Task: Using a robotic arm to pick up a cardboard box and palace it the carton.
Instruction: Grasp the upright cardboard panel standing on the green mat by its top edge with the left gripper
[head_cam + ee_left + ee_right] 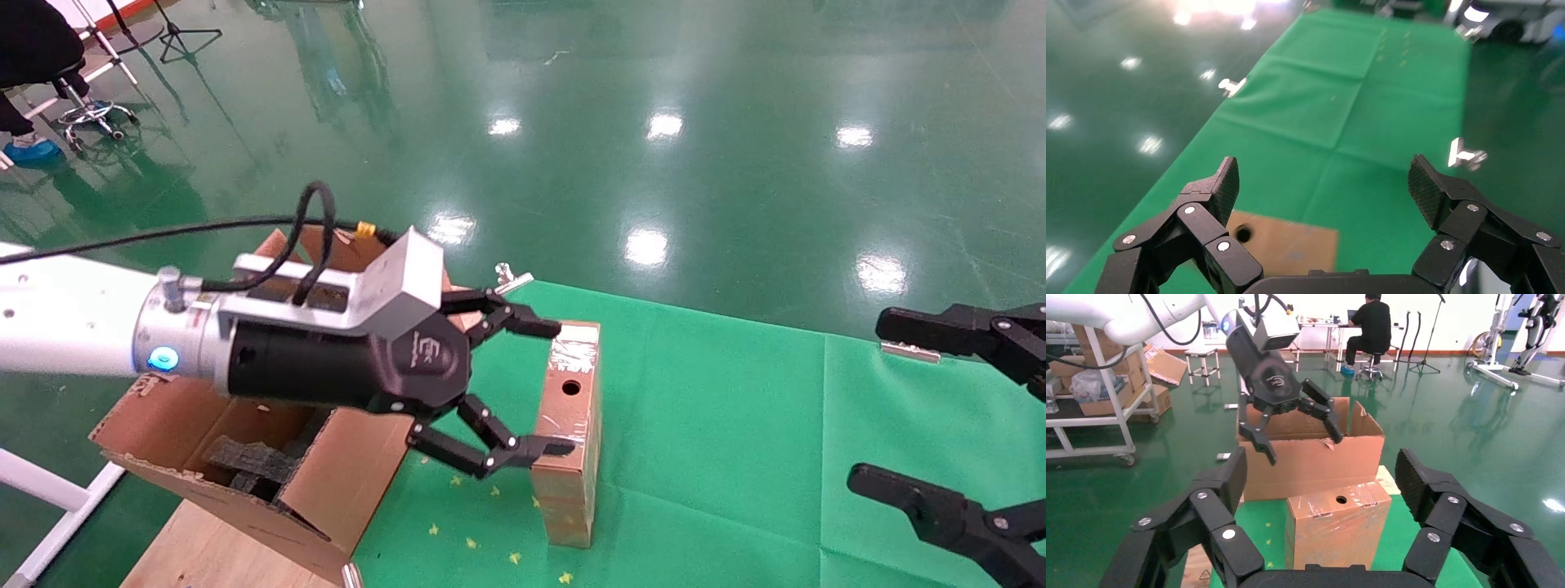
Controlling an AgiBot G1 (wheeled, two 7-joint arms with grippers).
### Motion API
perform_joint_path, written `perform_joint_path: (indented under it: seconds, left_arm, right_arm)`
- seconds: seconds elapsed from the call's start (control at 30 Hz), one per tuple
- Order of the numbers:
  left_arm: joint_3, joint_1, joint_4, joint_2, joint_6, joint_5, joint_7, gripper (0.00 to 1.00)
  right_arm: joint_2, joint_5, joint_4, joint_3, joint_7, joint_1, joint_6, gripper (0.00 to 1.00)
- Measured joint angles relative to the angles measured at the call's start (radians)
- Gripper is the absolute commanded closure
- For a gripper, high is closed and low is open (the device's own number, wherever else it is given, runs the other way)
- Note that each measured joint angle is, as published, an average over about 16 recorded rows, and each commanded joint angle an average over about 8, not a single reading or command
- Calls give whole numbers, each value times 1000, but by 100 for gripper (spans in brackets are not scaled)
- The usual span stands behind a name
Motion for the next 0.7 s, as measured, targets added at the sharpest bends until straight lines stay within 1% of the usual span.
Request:
perform_joint_path:
  seconds: [0.2, 0.37, 0.53, 0.7]
  left_arm:
    - [19, -32, -3, 1, -13, 58, -35, 0]
    - [45, -74, -15, 3, -24, 135, -108, 0]
    - [88, -152, -26, 30, -7, 226, -234, 0]
    - [156, -264, -29, 93, 36, 331, -413, 0]
  right_arm:
    - [0, 0, 0, 0, 0, 0, 0, 100]
    - [0, 0, 0, 0, 0, 0, 0, 100]
    - [0, 0, 0, 0, 0, 0, 0, 100]
    - [0, 0, 0, 0, 0, 0, 0, 100]
